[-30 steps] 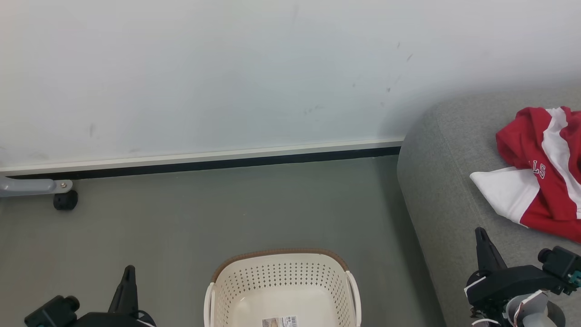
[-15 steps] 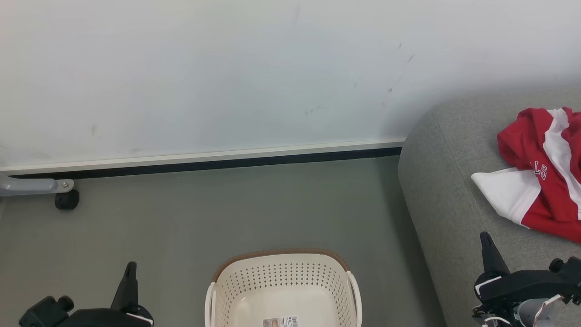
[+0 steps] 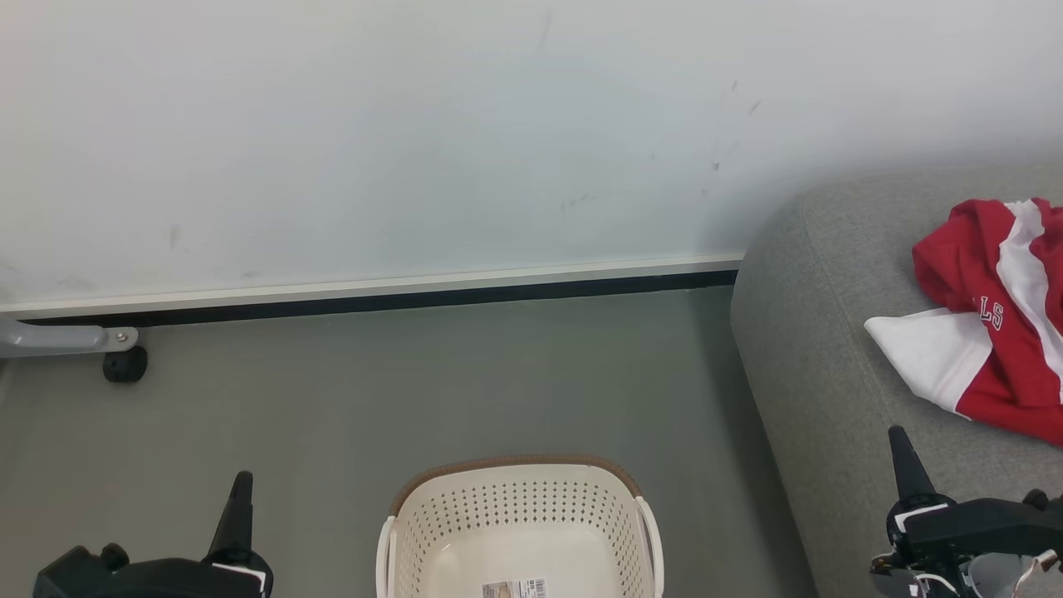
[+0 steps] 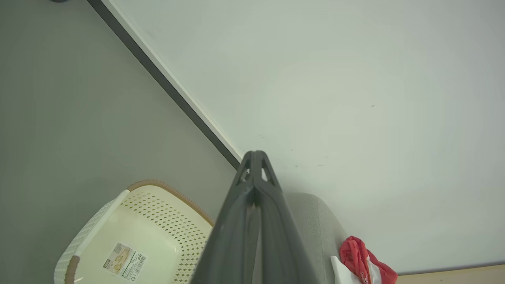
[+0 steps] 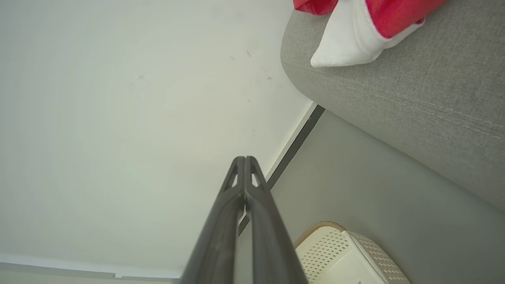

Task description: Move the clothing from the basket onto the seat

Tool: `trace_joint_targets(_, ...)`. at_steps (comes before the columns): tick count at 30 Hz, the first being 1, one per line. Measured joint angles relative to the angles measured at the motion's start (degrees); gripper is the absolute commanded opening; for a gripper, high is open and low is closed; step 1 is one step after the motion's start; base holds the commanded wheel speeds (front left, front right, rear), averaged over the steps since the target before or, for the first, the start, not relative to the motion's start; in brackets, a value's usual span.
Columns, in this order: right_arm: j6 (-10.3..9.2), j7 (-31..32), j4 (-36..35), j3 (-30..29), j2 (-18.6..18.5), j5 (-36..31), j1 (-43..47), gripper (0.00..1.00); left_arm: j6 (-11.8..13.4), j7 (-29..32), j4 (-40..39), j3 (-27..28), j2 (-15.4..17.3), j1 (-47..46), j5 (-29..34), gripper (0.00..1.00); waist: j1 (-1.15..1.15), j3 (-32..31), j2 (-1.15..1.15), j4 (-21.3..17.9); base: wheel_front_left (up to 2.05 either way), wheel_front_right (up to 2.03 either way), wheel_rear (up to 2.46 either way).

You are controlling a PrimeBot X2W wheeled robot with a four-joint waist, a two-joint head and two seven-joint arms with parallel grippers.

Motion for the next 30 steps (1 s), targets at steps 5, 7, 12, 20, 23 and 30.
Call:
trace_joint_targets(5,0.56,0.97,-0.11,-1.33,0.71,3.47,0.81,0.0,-0.52,0.73,0.4,0.47,-0.35,-0.18,-3.45,0.0,0.0,-0.02,0.0,0.07,0.0,0.0,0.0)
trace_joint_targets(7,0.99,1.2,-0.2,-1.93,0.94,4.82,0.83,0.0,-1.01,1.01,0.52,0.82,-0.56,-0.21,-4.6,0.0,0.0,-0.03,0.0,0.1,0.0,0.0,0.0)
trace_joint_targets(12,1.57,2.0,-0.38,-3.26,1.63,8.31,0.9,0.0,-1.63,1.59,0.96,1.41,-1.01,-0.61,-7.97,0.0,0.0,-0.05,0.0,0.18,0.0,0.0,0.0)
trace_joint_targets(20,2.89,3.26,-0.71,-5.48,2.67,13.79,1.24,0.0,-2.74,2.66,1.69,2.15,-1.63,-1.33,-13.83,0.0,0.0,-0.09,0.0,0.29,0.0,0.0,0.0)
trace_joint_targets(23,3.16,3.85,-0.81,-6.37,3.02,15.83,1.63,0.0,-3.52,3.05,1.91,2.52,-1.81,-1.45,-15.61,0.0,0.0,-0.11,0.0,0.33,0.0,0.0,0.0)
trace_joint_targets(30,4.35,4.99,-0.96,-8.28,3.99,20.64,1.96,0.0,-4.48,4.1,2.34,3.38,-2.26,-2.34,-20.71,0.0,0.0,-0.14,0.0,0.44,0.0,0.0,0.0)
